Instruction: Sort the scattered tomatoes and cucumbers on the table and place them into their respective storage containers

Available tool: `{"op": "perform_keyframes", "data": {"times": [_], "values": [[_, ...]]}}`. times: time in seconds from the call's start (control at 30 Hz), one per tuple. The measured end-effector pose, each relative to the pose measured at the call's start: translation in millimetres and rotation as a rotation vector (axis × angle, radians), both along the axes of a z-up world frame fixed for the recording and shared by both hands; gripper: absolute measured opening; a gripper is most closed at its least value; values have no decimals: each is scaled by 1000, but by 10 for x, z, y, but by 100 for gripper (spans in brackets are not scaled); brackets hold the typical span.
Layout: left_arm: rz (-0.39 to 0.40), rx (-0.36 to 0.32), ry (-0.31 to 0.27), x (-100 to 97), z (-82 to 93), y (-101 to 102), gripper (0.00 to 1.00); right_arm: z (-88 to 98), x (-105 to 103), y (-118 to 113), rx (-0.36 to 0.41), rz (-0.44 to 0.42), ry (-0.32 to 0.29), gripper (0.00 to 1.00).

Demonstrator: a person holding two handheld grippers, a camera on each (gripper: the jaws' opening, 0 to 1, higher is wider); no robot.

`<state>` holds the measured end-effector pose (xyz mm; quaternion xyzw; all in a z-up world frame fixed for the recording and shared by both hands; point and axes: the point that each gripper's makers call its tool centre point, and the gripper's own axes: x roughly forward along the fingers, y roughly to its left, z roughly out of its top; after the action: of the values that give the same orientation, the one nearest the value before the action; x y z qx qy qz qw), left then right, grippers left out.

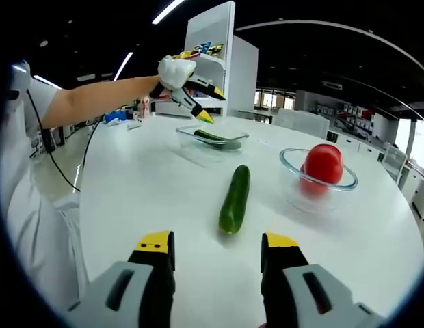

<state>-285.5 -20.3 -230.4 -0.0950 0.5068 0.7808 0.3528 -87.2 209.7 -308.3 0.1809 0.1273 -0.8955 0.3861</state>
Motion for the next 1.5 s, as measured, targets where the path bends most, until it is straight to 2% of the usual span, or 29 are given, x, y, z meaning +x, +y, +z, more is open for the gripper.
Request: {"op": "perform_keyframes", "data": {"times": [0.3,0.47,0.67,0.83,0.87,1.1,1.3,1.5], "values": [[-18,17,4,105,33,54,55,-34,9,-5,2,-1,-6,49],[-80,43,-15,251,8,151,56,-34,8,-26,-1,0,-5,49],[-106,56,-34,332,-53,171,56,-38,13,-27,3,2,-5,50],[-159,204,-88,491,5,315,58,-41,6,-20,9,-3,-4,50],[-162,216,-98,517,10,321,58,-42,4,-22,10,-4,-3,50],[-159,207,-119,633,-51,332,57,-21,-14,-65,7,-7,10,50],[-153,262,-160,748,-67,335,57,12,-29,-91,-17,-12,22,50],[-130,305,-175,778,-93,321,54,-3,-51,-90,-21,-25,17,50]]}}
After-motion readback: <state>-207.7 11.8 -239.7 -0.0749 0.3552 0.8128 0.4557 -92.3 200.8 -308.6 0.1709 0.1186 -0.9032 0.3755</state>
